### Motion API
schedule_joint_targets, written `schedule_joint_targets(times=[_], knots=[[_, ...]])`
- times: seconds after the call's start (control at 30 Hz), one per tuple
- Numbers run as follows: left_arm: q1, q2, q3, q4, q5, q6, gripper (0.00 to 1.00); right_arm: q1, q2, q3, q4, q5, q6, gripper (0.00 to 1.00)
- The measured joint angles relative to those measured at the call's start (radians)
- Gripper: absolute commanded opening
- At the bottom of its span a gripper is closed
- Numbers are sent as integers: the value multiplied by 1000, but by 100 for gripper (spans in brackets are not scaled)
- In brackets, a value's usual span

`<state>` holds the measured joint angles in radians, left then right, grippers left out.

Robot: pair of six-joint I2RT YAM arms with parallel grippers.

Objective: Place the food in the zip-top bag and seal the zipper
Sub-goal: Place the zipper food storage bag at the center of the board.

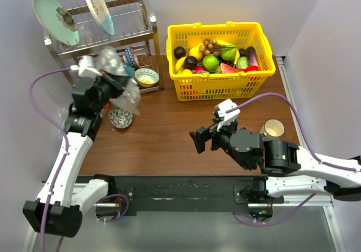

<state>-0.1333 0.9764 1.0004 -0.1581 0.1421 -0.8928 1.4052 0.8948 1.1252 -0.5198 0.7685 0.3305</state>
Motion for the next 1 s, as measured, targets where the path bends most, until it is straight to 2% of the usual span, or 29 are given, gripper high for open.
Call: schedule_joint_targets(times=[0.13,0.23,0.33,0.43,0.5,0.57,0.83,1.0], knots=[[-167,32,0,0,45,11,0,0,-24,-35,-3,56,32,99],[-249,37,1,3,103,11,0,0,-32,-50,-5,87,54,99],[-264,35,1,11,157,13,1,0,-32,-50,-11,108,71,99],[-263,24,1,-31,134,23,5,0,-32,-50,-16,117,87,99],[-254,13,-4,-79,92,42,45,0,-32,-51,-19,123,97,99],[-234,10,-18,-127,42,68,99,0,-31,-53,-24,124,106,99],[-187,45,-39,-423,-303,159,100,-1,31,-53,-68,113,154,99],[-217,60,-31,-461,-338,283,98,-46,106,-52,-99,60,180,99]])
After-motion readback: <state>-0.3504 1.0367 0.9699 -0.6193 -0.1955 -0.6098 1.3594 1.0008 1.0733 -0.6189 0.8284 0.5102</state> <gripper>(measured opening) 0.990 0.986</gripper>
